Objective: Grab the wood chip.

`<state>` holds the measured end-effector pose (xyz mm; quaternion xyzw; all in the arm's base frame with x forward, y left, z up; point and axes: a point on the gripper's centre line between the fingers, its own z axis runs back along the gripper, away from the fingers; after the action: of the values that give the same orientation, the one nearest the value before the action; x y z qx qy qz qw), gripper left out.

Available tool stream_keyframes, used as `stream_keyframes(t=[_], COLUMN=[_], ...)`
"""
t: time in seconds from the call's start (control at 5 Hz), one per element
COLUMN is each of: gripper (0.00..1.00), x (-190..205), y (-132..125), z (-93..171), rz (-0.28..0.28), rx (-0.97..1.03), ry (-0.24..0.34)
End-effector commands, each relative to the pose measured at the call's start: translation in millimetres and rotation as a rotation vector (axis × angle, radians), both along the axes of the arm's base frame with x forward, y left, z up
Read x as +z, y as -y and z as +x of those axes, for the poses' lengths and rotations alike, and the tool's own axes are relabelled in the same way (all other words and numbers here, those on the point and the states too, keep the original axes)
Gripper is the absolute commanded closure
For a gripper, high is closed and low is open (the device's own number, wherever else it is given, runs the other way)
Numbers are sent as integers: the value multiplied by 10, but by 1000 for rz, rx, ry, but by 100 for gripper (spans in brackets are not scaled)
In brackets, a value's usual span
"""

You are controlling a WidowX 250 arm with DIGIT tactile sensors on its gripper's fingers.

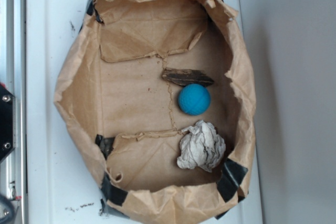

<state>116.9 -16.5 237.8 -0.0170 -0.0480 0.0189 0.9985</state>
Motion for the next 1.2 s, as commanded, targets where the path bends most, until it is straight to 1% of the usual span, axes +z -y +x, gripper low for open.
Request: stream_keyframes(t=[0.0, 0.2, 0.4, 0.6, 1.0], gripper=[0, 0, 0, 0, 0], x=[0, -57, -194, -268, -268], y=[0, -211, -323, -370, -370], z=[0, 500, 1007, 1407, 1407], rz=[0, -60, -63, -64, -64], rx=[0, 35, 1, -95, -95], ry=[0, 5, 20, 29, 29])
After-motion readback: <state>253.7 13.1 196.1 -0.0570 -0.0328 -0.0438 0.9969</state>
